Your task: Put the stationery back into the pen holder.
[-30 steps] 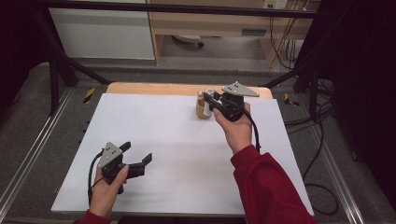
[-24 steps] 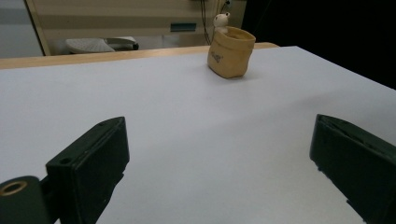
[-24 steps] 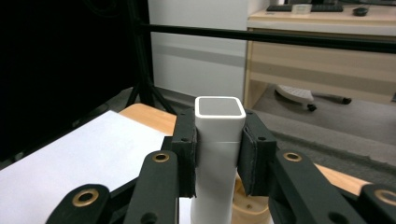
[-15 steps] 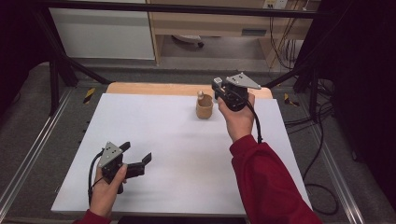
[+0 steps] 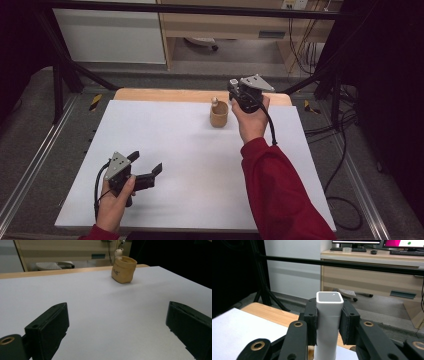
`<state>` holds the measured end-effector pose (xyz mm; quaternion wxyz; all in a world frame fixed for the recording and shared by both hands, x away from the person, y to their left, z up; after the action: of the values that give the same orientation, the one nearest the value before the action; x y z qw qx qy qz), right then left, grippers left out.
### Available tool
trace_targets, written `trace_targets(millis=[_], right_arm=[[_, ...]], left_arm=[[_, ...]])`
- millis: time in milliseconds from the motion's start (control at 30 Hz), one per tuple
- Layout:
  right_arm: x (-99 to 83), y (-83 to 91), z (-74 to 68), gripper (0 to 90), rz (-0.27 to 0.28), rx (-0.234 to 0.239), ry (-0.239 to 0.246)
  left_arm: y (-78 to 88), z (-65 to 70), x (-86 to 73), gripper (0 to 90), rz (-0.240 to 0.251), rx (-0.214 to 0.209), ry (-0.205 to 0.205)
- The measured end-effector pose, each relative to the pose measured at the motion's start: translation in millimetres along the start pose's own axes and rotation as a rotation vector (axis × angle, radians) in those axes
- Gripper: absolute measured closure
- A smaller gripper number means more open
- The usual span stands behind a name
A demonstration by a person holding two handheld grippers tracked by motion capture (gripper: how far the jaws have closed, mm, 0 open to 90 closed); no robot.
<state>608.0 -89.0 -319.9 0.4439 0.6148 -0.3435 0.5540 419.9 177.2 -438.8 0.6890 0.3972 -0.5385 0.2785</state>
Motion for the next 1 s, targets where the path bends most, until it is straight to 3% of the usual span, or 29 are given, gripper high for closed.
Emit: trace_targets(millis=[467, 1000], right_arm=[[-13.6, -23.4, -3.9, 70.9, -0.032, 0.007, -0.011], [-30.7, -35.7, -15.8, 70.9, -0.089, 0.039, 0.008]], left_arm=[[-1.0, -0.6, -1.7, 4.7, -0.010, 0.002, 0.003], [-1.7, -0.4, -2.5, 4.7, -0.013, 0.000, 0.003]])
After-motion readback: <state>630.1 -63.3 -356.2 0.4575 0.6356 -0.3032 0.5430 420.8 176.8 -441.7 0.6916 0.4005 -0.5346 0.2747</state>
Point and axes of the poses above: each handheld gripper's, and its own axes: y roughly backward along the jaws, x roughly out of its top, z roughly to its right, the point moved 10 cm from there along -y, roughly forward along the jaws, and after that the axes turned 2 degrees about z, right-handed, at the moved point
